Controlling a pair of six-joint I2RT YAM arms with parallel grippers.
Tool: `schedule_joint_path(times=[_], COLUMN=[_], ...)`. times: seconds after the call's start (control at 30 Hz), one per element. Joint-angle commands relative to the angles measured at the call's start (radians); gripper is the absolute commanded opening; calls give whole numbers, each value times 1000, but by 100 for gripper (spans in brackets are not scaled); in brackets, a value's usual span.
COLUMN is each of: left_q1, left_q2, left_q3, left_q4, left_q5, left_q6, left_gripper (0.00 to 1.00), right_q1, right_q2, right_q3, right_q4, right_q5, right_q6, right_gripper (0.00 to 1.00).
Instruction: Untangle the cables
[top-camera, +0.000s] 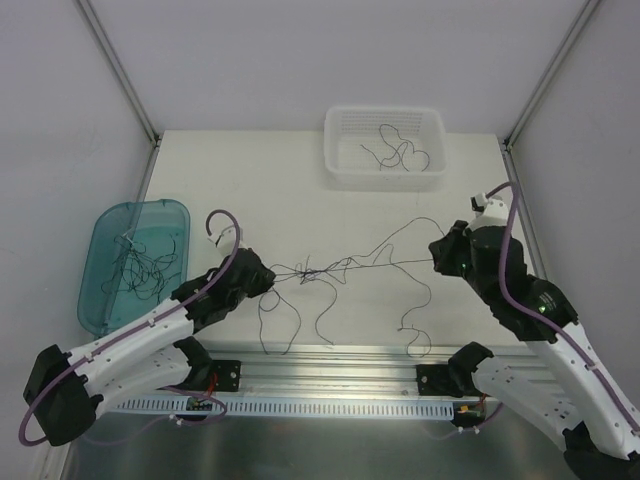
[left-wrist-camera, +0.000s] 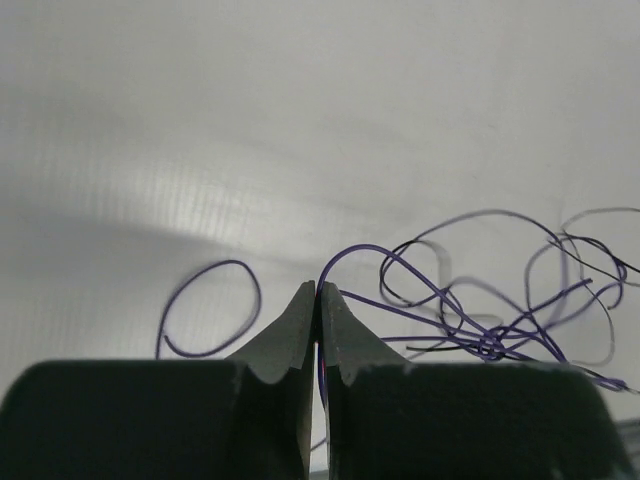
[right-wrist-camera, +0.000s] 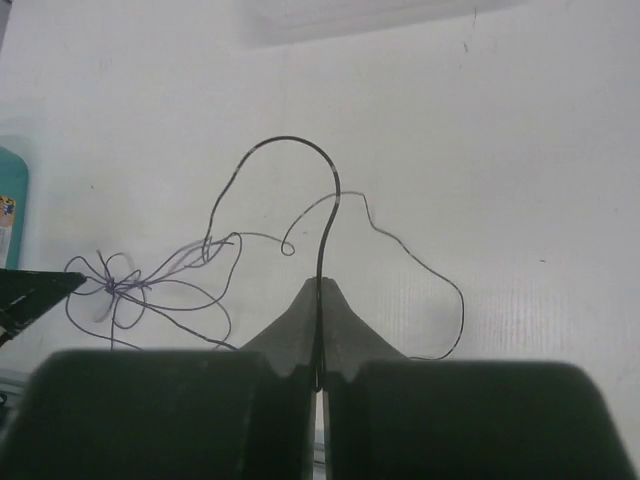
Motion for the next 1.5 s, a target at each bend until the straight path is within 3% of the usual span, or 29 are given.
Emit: schedule_joint_path(times=[0.0, 0.2, 0.4, 0.63, 0.83, 1.0, 1.07, 1.2, 1.23, 1.3, 1.33, 1.47], left_q1=[74, 200, 246, 292, 329, 334, 334, 332, 332, 332, 332, 332], left_q2=[59, 171, 288, 391, 377, 317, 271, 212, 186, 155, 118, 20], left_q3=[-40, -46, 8, 31, 22, 16, 11, 23, 23, 28, 31, 49], left_q4=[-89, -87, -86, -86, -83, -86, -86, -86, -86, -86, -86, -93], left_q5=[-53, -37, -54, -43, -34, -25, -7, 122, 148, 229, 253, 362], left_q6=[-45, -30, 9, 10, 18, 67, 96, 180, 208, 233, 243, 299], left_gripper=[0, 0, 0, 0, 0, 0, 4, 26, 42, 56, 70, 91], right_q1=[-19, -29, -33, -33, -33, -31, -33, -34, -34, -34, -36, -51], right_q2=[18, 73, 108, 127, 58, 64, 58, 42, 39, 36, 36, 51], right_q3=[163, 394, 611, 844, 758, 601, 447, 174, 67, -24, -73, -235], right_q4=[-68, -108, -123, -94, 24, -57, -71, -56, -39, -35, -36, -97], right_q5=[67, 23, -19, 45, 148, 121, 107, 18, 6, 0, 6, 92], right_q6=[-113, -215, -253, -348, -367, -302, -264, -102, -71, 7, 24, 113], right_gripper=[1, 1, 1, 1, 1, 1, 1, 1, 1, 1, 2, 10])
